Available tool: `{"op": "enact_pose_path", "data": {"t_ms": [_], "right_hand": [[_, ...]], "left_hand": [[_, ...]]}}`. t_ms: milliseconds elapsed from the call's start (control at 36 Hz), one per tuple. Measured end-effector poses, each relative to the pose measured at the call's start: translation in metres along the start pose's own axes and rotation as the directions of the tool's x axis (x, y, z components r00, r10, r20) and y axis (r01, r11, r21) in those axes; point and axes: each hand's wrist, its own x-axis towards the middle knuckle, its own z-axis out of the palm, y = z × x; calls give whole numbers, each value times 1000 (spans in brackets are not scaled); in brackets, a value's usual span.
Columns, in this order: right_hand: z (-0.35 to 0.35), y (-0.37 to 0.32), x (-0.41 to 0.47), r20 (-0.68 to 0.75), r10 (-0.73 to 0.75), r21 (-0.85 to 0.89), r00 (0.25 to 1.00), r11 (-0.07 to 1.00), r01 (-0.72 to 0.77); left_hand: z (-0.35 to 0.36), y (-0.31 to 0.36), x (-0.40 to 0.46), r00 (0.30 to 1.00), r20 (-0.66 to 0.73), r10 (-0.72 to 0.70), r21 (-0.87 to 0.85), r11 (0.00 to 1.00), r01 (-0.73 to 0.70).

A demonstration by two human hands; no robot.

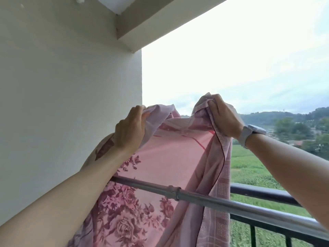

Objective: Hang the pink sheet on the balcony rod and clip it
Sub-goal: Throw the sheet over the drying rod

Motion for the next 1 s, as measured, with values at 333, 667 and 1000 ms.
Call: {"op": "enact_pose_path", "data": {"t_ms": [333, 667, 1000], "right_hand": [[-137, 23, -77, 79, -83, -77, 993, 993, 89], [-150, 19, -170, 397, 118, -453, 910, 888, 82], [-51, -43, -212, 716, -249, -231, 652, 797, 558]], "left_hand": [[-19, 151, -68, 1000, -17, 22, -159, 987, -25], [16, 190, -211, 967, 247, 57, -230, 973, 2], [-5, 153, -264, 901, 433, 5, -351, 922, 163]]}}
